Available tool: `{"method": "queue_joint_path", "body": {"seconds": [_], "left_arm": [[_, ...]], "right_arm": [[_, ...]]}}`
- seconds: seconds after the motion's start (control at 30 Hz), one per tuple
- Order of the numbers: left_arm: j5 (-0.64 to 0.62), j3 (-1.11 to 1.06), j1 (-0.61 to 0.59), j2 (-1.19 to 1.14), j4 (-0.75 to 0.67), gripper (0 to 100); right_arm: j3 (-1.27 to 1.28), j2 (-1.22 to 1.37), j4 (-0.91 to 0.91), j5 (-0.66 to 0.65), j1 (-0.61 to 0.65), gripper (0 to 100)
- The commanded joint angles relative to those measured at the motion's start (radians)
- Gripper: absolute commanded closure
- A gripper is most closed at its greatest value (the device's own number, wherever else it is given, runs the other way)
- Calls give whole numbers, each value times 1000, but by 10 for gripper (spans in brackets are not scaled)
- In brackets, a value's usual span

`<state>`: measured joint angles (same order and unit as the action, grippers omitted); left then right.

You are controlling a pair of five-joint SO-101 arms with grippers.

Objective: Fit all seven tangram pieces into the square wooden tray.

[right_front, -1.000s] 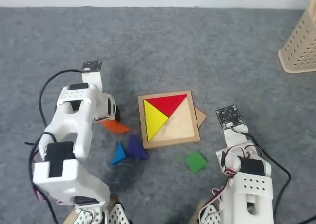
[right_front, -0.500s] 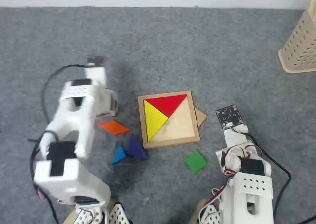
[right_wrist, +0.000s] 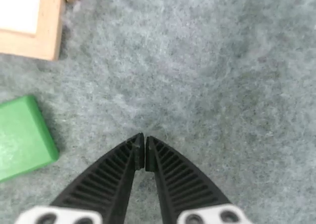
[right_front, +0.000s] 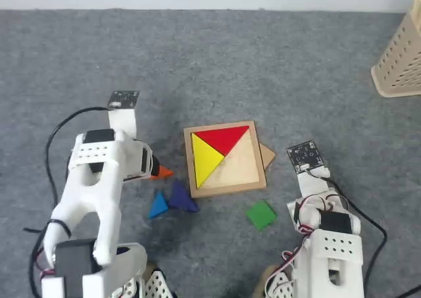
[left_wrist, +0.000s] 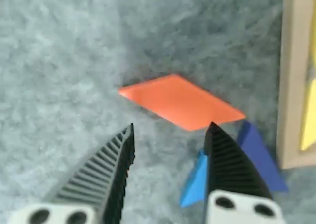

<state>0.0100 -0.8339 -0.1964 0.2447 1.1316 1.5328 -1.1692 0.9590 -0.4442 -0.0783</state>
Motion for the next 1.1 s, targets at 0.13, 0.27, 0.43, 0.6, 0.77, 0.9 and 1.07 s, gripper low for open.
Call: {"method": "queue_joint_path", "body": {"seconds": [0.13, 0.27, 0.43, 0.6, 0.77, 0.9, 1.07], "left_arm": [[6, 4, 5, -58, -68, 779], [5, 76, -2, -238, -106, 779], [6, 232, -57, -354, -68, 780], [14, 317, -71, -367, -66, 803], [8, 380, -52, -404, -60, 804], [2, 456, -57, -404, 34, 804], [89, 458, -49, -224, 150, 805]], "right_arm": [[-6, -28, 15, -11, 12, 992], [-6, -28, 15, -11, 12, 992], [-6, -28, 15, -11, 12, 992], [-6, -28, 15, -11, 12, 992], [-6, -28, 15, -11, 12, 992], [-6, -28, 15, -11, 12, 992], [-6, -28, 15, -11, 12, 992]]}}
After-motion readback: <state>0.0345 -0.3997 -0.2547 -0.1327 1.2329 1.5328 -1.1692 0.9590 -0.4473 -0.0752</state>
